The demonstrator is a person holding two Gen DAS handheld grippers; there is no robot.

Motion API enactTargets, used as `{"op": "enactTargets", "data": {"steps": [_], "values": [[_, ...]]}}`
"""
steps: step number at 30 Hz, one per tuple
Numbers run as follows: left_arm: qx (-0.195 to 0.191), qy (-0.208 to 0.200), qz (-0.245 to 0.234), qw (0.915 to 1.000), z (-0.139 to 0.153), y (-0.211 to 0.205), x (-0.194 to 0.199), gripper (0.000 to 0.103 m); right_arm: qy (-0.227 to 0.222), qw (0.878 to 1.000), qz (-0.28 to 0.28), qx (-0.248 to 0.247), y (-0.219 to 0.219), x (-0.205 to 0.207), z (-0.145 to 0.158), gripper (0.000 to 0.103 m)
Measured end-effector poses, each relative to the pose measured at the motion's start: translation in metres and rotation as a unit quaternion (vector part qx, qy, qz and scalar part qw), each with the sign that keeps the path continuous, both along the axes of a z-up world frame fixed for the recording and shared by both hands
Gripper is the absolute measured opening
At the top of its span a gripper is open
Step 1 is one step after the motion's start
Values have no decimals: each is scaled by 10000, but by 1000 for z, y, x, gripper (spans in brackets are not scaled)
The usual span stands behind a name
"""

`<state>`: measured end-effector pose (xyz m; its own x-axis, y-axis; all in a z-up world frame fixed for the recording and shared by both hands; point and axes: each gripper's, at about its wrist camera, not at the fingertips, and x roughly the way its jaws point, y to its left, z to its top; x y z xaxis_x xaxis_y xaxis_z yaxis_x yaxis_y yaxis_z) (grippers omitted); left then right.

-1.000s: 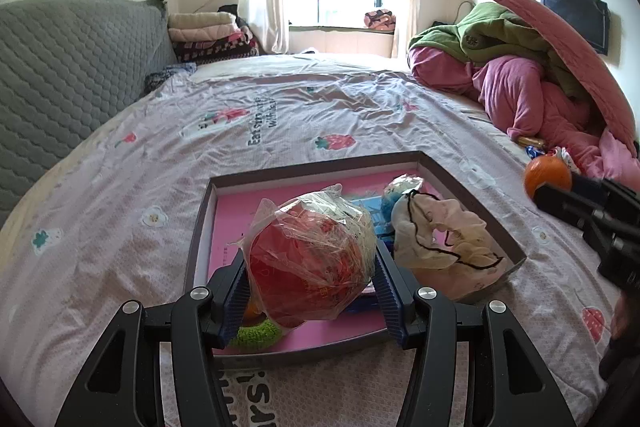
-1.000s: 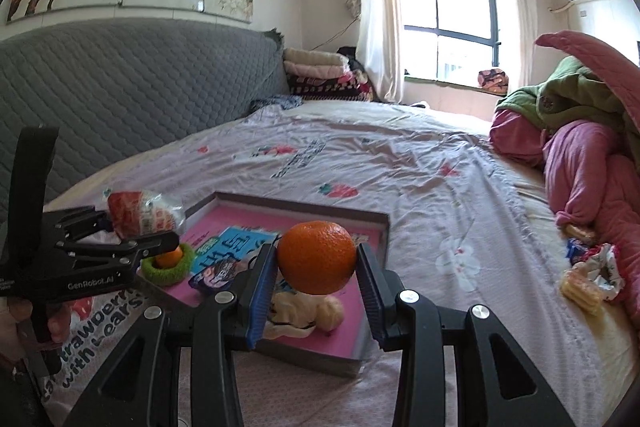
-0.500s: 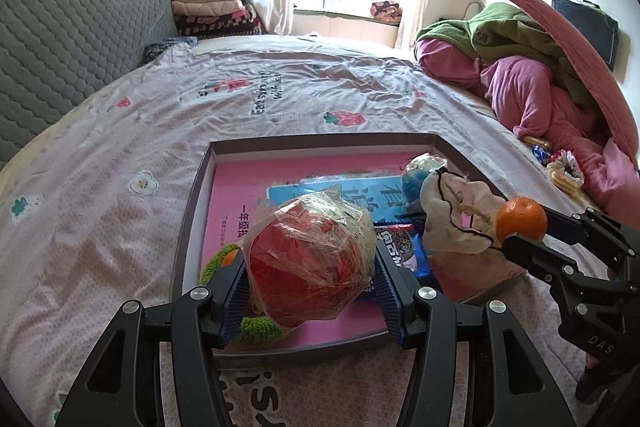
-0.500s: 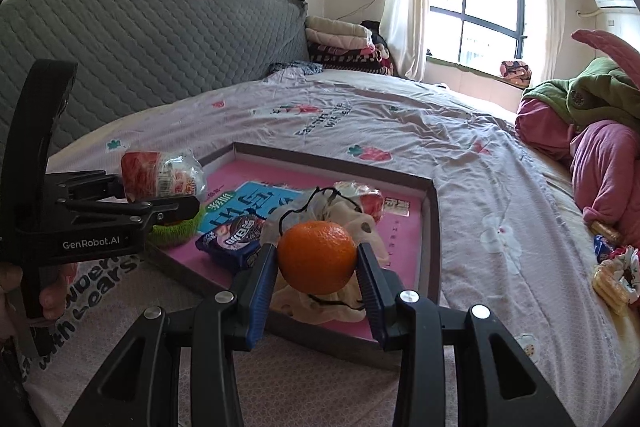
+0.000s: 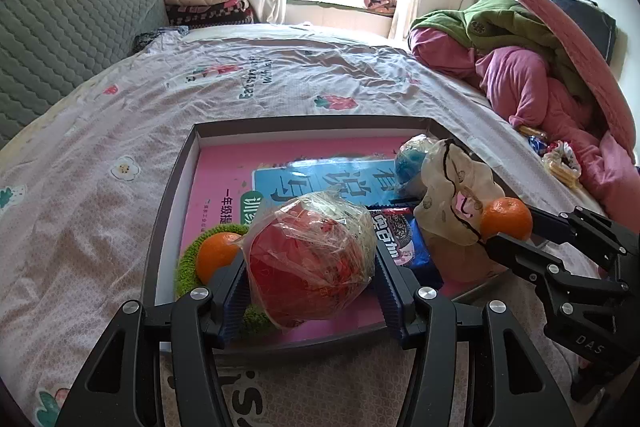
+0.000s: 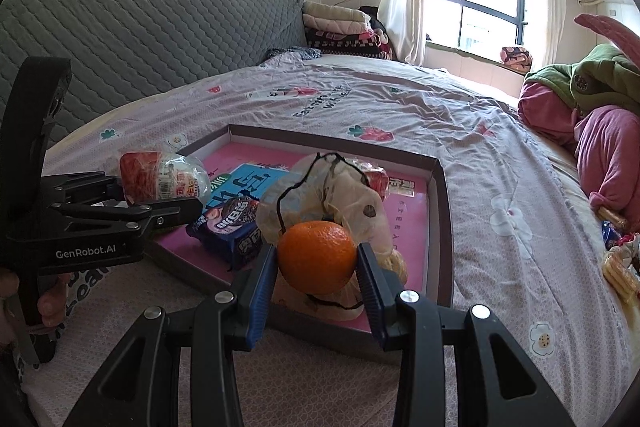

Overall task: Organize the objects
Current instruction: 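Lower the wrapped ball into the box with left tool while right tool lowers the orange, then open the right tool to release the orange while the left tool releases the wrapped ball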

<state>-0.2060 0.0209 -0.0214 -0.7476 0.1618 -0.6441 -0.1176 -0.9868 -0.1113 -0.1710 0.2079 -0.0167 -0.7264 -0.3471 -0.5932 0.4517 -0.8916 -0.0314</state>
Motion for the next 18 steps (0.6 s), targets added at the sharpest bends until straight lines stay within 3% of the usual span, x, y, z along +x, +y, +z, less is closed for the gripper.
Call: {"op": "enactTargets", "data": {"steps": [18], "values": [[-8,-120,-45,9999,-7,3,-1,58,-364,9992,-88,-164,6,-9,-10,41]]}}
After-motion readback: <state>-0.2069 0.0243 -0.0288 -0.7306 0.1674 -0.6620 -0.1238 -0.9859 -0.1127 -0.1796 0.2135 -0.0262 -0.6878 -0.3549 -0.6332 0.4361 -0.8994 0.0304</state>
